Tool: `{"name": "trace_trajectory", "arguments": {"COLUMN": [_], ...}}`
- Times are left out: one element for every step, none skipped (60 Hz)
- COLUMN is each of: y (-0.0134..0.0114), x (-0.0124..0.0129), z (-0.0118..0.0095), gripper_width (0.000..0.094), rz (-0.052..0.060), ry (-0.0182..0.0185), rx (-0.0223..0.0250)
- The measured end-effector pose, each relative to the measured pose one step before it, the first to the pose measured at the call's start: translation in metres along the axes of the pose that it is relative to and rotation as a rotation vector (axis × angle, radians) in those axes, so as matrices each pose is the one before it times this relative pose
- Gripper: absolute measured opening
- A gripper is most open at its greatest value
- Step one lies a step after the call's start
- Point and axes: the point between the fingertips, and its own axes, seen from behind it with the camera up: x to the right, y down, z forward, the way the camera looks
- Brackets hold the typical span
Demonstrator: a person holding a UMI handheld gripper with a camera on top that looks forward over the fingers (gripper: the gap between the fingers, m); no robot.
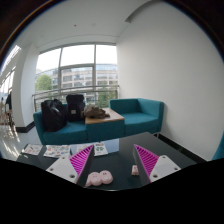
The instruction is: Unplug charger
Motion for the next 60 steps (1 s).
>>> {"name": "trace_trajectory", "arguments": {"y": [0.00073, 0.0019, 0.00066, 0.00283, 0.00314, 0.00392, 0.00423, 0.00994, 0.00621, 0.00466, 0.00614, 0.00637, 0.00705, 0.00735, 0.00721, 0.00746, 0.01421, 0.00508, 0.00549, 0.00472, 0.00444, 0.00475, 0.005, 0.00968, 0.00246, 0.00385, 0.00338, 0.00299, 0.00271, 0.00148, 0.00121, 0.00055, -0.00038, -0.00078, -0.00115, -0.00152, -0.0017, -0.00182, -0.0028, -0.00167, -0.00206, -0.00203, -0.0018, -0.00166, -0.00142, -0.00126, -0.00126, -0.00262, -0.00138, -0.00159, -0.00223, -0.0018, -0.00105, -0.00092, -0.00111, -0.00113, -0.00105, -0.00022, -0.00081, -0.00079], "x": [-0.00781, -0.00866, -0.0051, -0.00668, -0.00687, -0.00757, -0.00802, -0.00909, -0.00836, -0.00785, -0.00829, -0.00845, -0.0086, -0.0085, -0.00877, -0.00862, -0.01115, -0.00857, -0.00852, -0.00778, -0.00758, -0.00664, -0.00616, -0.00983, -0.0049, -0.00596, -0.00551, -0.00476, -0.00417, -0.00436, -0.00426, -0.00435, -0.00532, -0.00393, -0.00299, -0.00287, -0.00248, -0.00191, 0.00085, -0.00083, -0.00343, -0.00193, -0.00131, -0.0014, -0.0019, -0.00138, -0.00092, 0.00318, -0.00116, -0.00099, -0.00051, -0.00052, -0.0006, -0.00042, -0.00025, -0.00004, -0.00021, 0.00064, -0.00032, 0.00001], "z": [-0.0081, -0.00924, -0.00595, -0.00726, -0.00719, -0.00656, -0.00585, -0.00729, -0.00563, -0.00543, -0.00458, -0.00469, -0.00416, -0.00389, -0.00386, -0.0039, -0.0034, -0.00426, -0.0025, -0.00249, -0.00238, -0.00281, -0.00274, -0.0007, -0.00413, -0.00176, -0.00175, -0.00195, -0.00185, -0.00205, 0.00033, -0.00234, -0.00561, -0.00202, -0.00261, -0.00282, -0.00232, -0.00217, 0.00111, -0.00033, -0.00458, -0.00193, -0.00186, -0.00161, -0.00199, -0.00149, -0.00169, 0.00126, -0.0019, -0.00164, -0.00016, -0.00132, -0.00141, -0.00074, -0.00106, -0.00083, -0.00091, 0.00114, -0.00105, -0.00075], "gripper_width": [0.0773, 0.0783, 0.0791, 0.0796, 0.0798, 0.08, 0.0801, 0.0801, 0.08, 0.0803, 0.0806, 0.0806, 0.0807, 0.0807, 0.0808, 0.0808, 0.0812, 0.0815, 0.0818, 0.0823, 0.0828, 0.0831, 0.0835, 0.0837, 0.0836, 0.0835, 0.0836, 0.0836, 0.0835, 0.0838, 0.0835, 0.0834, 0.0835, 0.0836, 0.0837, 0.0834, 0.0834, 0.0835, 0.0836, 0.0835, 0.0836, 0.0837, 0.0838, 0.0838, 0.0839, 0.0838, 0.0838, 0.0838, 0.0837, 0.0838, 0.0836, 0.0836, 0.0836, 0.0837, 0.0838, 0.0838, 0.0836, 0.0836, 0.0836, 0.0836], "rz": [-0.0033, -0.0018, -0.0009, 0.0015, 0.0018, 0.0005, -0.0015, -0.002, -0.0017, -0.0017, -0.0017, -0.0012, 0.0008, 0.001, 0.0001, -0.0011, -0.0017, -0.0019, -0.0017, -0.0027, -0.0026, -0.0018, -0.0011, -0.0022, -0.0047, -0.0045, -0.0039, -0.0049, -0.0057, -0.0061, -0.0054, -0.0054, -0.0079, -0.0092, -0.01, -0.0092, -0.0088, -0.0082, -0.0068, -0.0047, -0.0052, -0.0041, -0.0037, -0.0025, 0.0001, 0.0005, 0.0003, 0.0002, -0.0009, -0.0022, -0.0032, -0.004, -0.0028, -0.0017, -0.0009, -0.0006, -0.0006, -0.0001, -0.0002, -0.0005], "ry": [-0.0093, -0.00683, -0.00637, -0.00369, -0.00459, -0.00642, -0.00696, -0.00719, -0.00727, -0.00763, -0.00869, -0.00975, -0.01089, -0.011, -0.01157, -0.01128, -0.01043, -0.01155, -0.01254, -0.01221, -0.01067, -0.00795, -0.00668, -0.00617, -0.00925, -0.00901, -0.00763, -0.00575, -0.00501, -0.00443, -0.00412, -0.0036, -0.00303, -0.00417, -0.00373, -0.0021, -0.00045, 0.00047, -0.00106, -0.00077, 0.00083, -0.00002, 0.00005, -0.00136, -0.00237, -0.00131, -0.00049, -0.00221, 0.00039, -0.00007, -0.0005, 0.00007, 0.00007, -0.00005, 0.00004, 0.00023, 0.0004, -0.00021, 0.00182, 0.00265], "rx": [0.00391, 0.00376, 0.00097, 0.00006, -0.00063, -0.00266, -0.00411, -0.00183, -0.00658, -0.01039, -0.01026, -0.01102, -0.01195, -0.01221, -0.01135, -0.01105, -0.00536, -0.01054, -0.0084, -0.00644, -0.00579, -0.00746, -0.00942, -0.00721, -0.00919, -0.00726, -0.00694, -0.0067, -0.00535, -0.00295, -0.0006, 0.0012, 0.00215, 0.00446, 0.0045, 0.00414, 0.00374, 0.00405, 0.00426, 0.00587, 0.00668, 0.00632, 0.00576, 0.00459, 0.00244, 0.00102, 0.00086, 0.00015, 0.00237, 0.00247, 0.00174, 0.00294, 0.00351, 0.00293, 0.00287, 0.00275, 0.0021, 0.00232, 0.00128, 0.0019]}}
